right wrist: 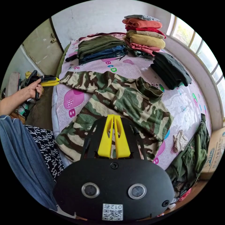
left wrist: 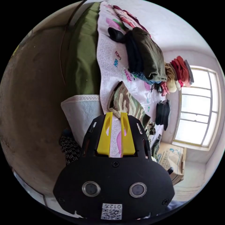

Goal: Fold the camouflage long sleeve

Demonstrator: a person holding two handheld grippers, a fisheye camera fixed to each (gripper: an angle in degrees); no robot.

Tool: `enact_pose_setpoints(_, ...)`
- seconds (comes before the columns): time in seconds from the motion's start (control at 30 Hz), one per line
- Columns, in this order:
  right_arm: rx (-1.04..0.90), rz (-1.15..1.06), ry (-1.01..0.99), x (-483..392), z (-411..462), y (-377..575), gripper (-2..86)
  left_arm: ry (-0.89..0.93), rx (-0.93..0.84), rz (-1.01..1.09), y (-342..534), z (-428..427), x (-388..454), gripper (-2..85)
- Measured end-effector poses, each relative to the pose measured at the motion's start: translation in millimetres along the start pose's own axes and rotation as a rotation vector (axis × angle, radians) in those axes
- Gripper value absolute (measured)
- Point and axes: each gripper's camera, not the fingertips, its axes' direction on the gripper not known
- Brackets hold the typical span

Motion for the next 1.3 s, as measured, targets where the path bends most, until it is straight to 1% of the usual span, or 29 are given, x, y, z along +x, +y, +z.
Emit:
enact_pose_setpoints(0.2, 0.012, 0.053, 0.027, 7.6, -21.4, 33.8, -0.1, 0.117, 0.009, -0.132, 1.6, 0.2, -25.8, 3.7)
enact_pose_setpoints(0.37, 0.018, 0.087, 0.032, 8.5, -28.9, 63.1, -0.1, 0.098, 0.026, -0.185, 2.6, 3.6, -27.6, 2.2)
enact_pose_setpoints(0.47, 0.029, 0.103, 0.033, 9.0, -33.4, 78.8, -0.1, 0.091, 0.066, -0.153, 9.8, -2.2, -16.0, 1.2)
enact_pose_setpoints(0.57, 0.049, 0.124, 0.032, 12.3, -39.4, 94.8, -0.1, 0.12, 0.103, -0.013, 23.8, -15.6, 20.7, 0.8)
enact_pose_setpoints(0.77, 0.085, 0.177, 0.03, 26.4, -50.1, 132.5, -0.1, 0.211, 0.044, 0.354, 75.4, -6.3, 142.3, 0.6)
enact_pose_setpoints(0.83, 0.096, 0.21, 0.026, 34.6, -53.6, 151.3, -0.1, 0.236, 0.006, 0.512, 104.0, 14.1, 197.1, 0.5)
enact_pose_setpoints(0.93, 0.108, 0.257, 0.029, 45.8, -57.9, 179.0, -0.1, 0.232, -0.061, 0.682, 141.4, 55.2, 259.6, 0.5)
enact_pose_setpoints(1.0, 0.107, 0.291, 0.03, 53.9, -59.2, 197.4, -0.1, 0.232, -0.104, 0.76, 166.3, 85.0, 292.3, 0.5)
enact_pose_setpoints(1.07, 0.107, 0.33, 0.032, 62.7, -60.0, 217.2, -0.1, 0.197, -0.138, 0.855, 194.9, 117.6, 323.2, 0.6)
enact_pose_setpoints(1.13, 0.1, 0.391, 0.027, 76.2, -59.1, 243.7, -0.1, 0.116, -0.163, 0.99, 234.7, 165.0, 356.8, 0.6)
enact_pose_setpoints(1.23, 0.078, 0.455, 0.025, 93.2, -55.3, 273.1, -0.1, 0.012, -0.23, 1.096, 275.9, 227.8, 379.6, 0.8)
enact_pose_setpoints(1.3, 0.063, 0.485, 0.025, 103.4, -52.5, 287.5, -0.1, -0.053, -0.27, 1.092, 291.7, 260.4, 383.2, 1.1)
